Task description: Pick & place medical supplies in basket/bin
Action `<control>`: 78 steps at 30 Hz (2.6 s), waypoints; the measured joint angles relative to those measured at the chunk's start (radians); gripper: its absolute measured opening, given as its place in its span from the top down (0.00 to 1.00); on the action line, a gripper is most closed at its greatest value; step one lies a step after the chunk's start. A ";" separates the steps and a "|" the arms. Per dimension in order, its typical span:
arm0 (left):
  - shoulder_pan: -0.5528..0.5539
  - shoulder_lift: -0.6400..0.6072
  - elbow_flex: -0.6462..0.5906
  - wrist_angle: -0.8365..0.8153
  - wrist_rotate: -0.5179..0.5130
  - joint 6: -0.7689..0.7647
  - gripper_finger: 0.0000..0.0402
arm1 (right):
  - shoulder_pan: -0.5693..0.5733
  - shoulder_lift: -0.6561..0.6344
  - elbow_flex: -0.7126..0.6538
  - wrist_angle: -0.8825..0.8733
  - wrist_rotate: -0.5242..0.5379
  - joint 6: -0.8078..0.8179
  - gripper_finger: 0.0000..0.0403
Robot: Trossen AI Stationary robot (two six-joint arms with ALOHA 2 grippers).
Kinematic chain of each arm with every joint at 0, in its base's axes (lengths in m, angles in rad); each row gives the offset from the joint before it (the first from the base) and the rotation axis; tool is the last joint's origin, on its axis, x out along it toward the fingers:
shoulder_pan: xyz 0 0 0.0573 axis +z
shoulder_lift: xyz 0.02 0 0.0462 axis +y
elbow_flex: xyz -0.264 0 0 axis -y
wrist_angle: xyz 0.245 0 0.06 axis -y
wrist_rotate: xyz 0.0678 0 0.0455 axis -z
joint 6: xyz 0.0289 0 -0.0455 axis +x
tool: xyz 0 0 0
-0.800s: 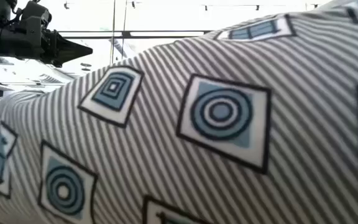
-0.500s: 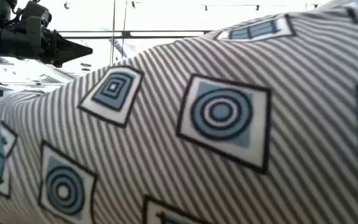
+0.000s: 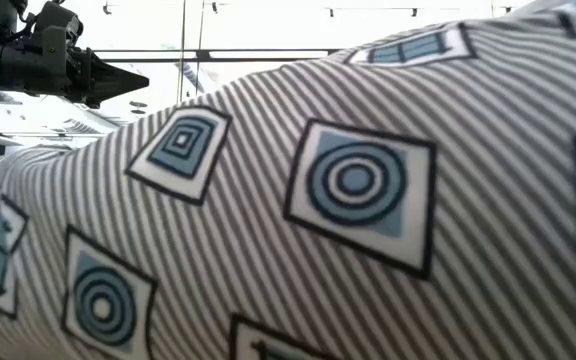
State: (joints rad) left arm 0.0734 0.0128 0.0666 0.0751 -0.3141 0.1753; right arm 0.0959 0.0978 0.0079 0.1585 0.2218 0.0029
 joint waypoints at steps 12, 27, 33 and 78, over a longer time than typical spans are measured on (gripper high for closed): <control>0.000 0.000 0.000 0.000 0.000 0.000 1.00 | 0.000 0.000 0.000 0.000 0.000 0.000 0.95; 0.000 0.000 0.000 0.000 0.000 0.000 1.00 | 0.000 0.000 0.000 0.000 0.000 0.000 0.95; 0.000 0.000 0.000 0.000 0.000 0.000 1.00 | 0.000 0.000 0.000 0.000 0.000 0.000 0.95; -0.001 0.000 0.000 0.018 0.000 -0.265 1.00 | 0.000 0.000 0.000 0.007 0.000 0.063 0.95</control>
State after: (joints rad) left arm 0.0727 0.0128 0.0666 0.0929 -0.3138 -0.0898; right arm 0.0961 0.0978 0.0080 0.1654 0.2222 0.0659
